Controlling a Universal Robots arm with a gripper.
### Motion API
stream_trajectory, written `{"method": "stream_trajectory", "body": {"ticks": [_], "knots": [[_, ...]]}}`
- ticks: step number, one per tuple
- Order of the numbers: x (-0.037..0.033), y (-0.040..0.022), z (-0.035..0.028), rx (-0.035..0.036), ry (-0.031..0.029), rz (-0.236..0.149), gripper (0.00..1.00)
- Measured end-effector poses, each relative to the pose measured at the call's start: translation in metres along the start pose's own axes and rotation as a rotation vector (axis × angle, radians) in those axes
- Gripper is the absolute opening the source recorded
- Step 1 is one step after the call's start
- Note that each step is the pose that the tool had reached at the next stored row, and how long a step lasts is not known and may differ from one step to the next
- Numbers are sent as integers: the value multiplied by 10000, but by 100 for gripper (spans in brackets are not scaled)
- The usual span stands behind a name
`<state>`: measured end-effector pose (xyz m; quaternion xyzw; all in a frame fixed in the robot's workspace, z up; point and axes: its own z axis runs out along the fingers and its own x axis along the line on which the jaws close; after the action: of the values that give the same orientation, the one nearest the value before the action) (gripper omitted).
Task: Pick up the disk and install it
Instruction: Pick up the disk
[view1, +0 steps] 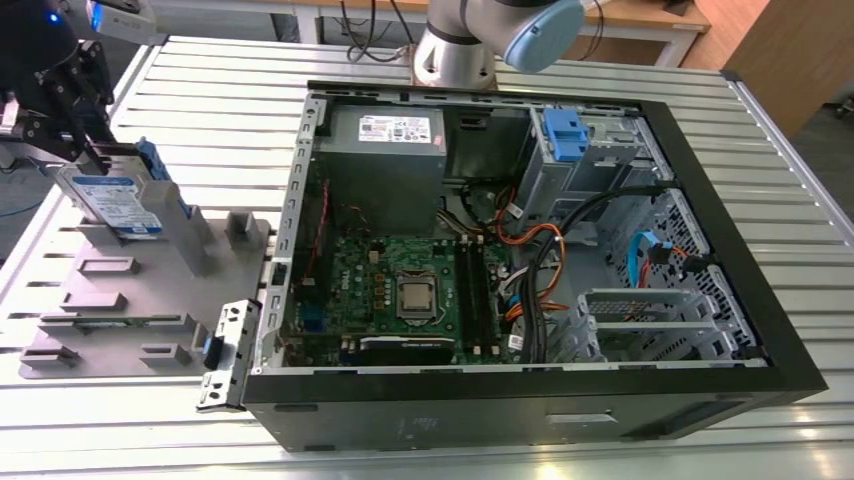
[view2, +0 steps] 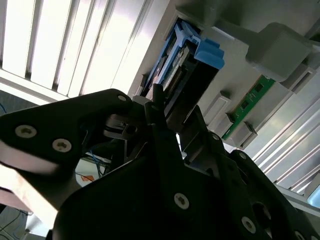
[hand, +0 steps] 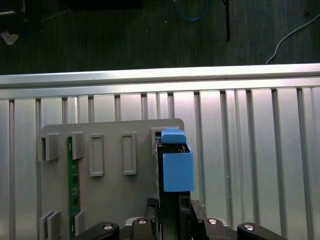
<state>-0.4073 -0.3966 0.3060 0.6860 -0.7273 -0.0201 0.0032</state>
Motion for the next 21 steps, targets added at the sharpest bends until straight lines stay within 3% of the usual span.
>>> {"method": "stream_trajectory", "body": {"ticks": [8,10,11,18,21], "knots": [[0,0,0,0,0,0,39],[0,0,-1,0,0,0,40],[0,0,-1,0,0,1,46],[-1,0,-2,-2,-1,0,46],[-12,1,1,-2,-27,0,46]]}}
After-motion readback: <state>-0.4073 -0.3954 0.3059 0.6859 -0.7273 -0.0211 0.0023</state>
